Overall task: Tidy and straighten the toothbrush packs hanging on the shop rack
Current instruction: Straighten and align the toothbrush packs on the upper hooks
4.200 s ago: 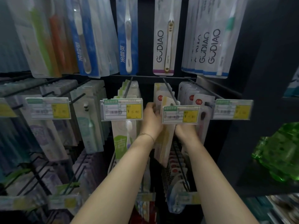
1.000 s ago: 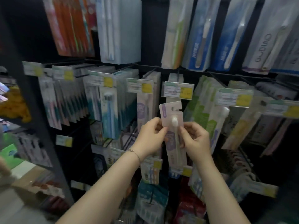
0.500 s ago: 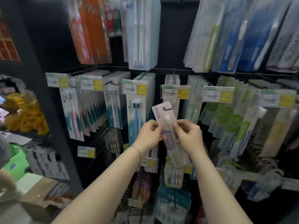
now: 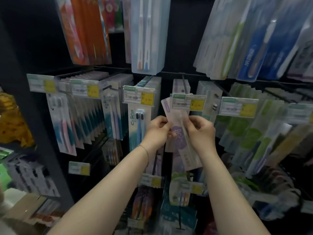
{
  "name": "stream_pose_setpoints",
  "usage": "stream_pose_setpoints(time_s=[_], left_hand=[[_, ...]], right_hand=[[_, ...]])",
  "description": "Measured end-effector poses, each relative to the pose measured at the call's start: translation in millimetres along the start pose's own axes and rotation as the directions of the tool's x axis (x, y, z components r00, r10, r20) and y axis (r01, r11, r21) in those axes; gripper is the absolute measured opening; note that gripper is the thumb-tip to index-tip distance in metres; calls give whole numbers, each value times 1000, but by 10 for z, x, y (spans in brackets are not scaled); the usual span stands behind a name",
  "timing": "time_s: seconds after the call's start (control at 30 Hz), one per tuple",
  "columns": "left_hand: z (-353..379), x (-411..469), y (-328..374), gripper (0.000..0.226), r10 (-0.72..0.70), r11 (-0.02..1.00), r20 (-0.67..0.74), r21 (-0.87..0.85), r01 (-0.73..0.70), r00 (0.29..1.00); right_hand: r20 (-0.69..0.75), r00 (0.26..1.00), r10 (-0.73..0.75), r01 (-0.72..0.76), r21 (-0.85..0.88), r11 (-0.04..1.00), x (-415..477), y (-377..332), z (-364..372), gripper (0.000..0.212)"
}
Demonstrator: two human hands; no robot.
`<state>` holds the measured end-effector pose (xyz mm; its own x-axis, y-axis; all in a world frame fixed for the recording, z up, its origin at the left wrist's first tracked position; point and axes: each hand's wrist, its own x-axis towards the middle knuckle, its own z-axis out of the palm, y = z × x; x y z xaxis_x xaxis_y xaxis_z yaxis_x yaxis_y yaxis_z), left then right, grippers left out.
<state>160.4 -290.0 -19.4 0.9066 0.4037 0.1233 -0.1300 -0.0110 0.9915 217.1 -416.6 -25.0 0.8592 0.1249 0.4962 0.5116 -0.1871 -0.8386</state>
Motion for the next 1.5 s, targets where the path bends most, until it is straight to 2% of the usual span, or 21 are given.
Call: stream_pose_setpoints(time_s=[0.3,0.57,0.67,0.77,0.9,1.0,1.2,1.33,1.5], left_hand=[[143,142,65,15,123,989,6,80,-123,992],[171,189,-48,13,237,922,-90,334,-194,967],[183,154,-64,5,340,853,-152,466,-236,928],[243,32,-96,21,402,814,-199,526,-249,894],[331,-157,-120,13,429,761,-88,572,-307,899],[404,-258,-111,6,420,723,28,594,-353,907],[676,-353,-57,4,386,643,254,615,-456,887],[891,-406,-3,9,348,594,336,644,-483,875],[1119,-448,45,12,314,546,382,677,-494,869]], right_hand=[[-41,996,-84,88,118,989,166,200,-72,13],[44,999,-14,8,118,993,103,254,-66,12],[34,999,12,-16,129,991,83,227,-66,7],[-37,998,46,-42,102,994,54,238,-116,6],[-48,996,81,-75,110,991,2,227,-212,10],[-49,998,28,-23,97,995,-75,204,-307,19],[-151,988,32,-27,38,999,-252,222,-631,17],[-190,982,8,-17,-46,999,-302,253,-888,18],[-173,985,-3,-41,-253,967,-317,235,-1229,9]])
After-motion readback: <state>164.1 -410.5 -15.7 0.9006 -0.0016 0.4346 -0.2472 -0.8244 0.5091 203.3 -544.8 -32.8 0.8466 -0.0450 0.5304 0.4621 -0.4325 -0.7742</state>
